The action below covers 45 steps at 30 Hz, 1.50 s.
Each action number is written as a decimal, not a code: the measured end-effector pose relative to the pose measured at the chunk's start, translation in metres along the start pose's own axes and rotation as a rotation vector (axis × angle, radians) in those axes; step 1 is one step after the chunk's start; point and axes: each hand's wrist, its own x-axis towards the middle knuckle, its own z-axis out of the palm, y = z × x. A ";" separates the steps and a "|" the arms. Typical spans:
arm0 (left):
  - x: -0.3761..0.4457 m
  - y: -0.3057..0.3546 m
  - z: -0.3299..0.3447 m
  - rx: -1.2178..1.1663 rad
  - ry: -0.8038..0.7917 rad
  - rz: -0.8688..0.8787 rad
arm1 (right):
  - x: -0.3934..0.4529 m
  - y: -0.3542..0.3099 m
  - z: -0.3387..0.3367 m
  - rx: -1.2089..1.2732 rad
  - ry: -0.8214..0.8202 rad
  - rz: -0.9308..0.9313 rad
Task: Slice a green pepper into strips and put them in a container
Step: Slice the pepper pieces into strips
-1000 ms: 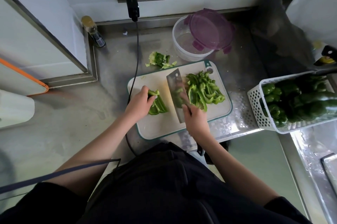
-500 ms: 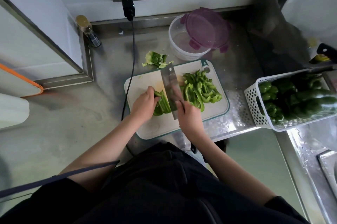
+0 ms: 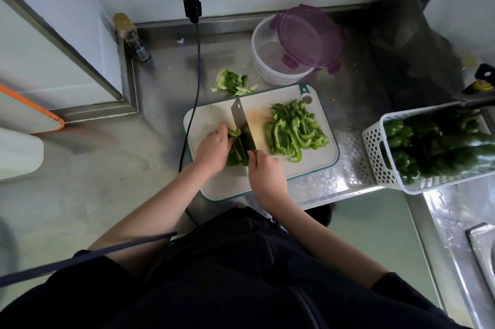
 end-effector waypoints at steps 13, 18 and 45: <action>-0.020 -0.001 0.003 0.039 -0.021 0.059 | 0.005 -0.014 -0.001 -0.077 -0.014 -0.001; -0.016 0.003 -0.007 0.016 -0.067 0.052 | 0.015 0.008 -0.025 -0.054 0.057 0.089; -0.003 -0.003 -0.004 -0.086 0.042 0.029 | -0.006 0.005 -0.018 0.071 0.009 -0.038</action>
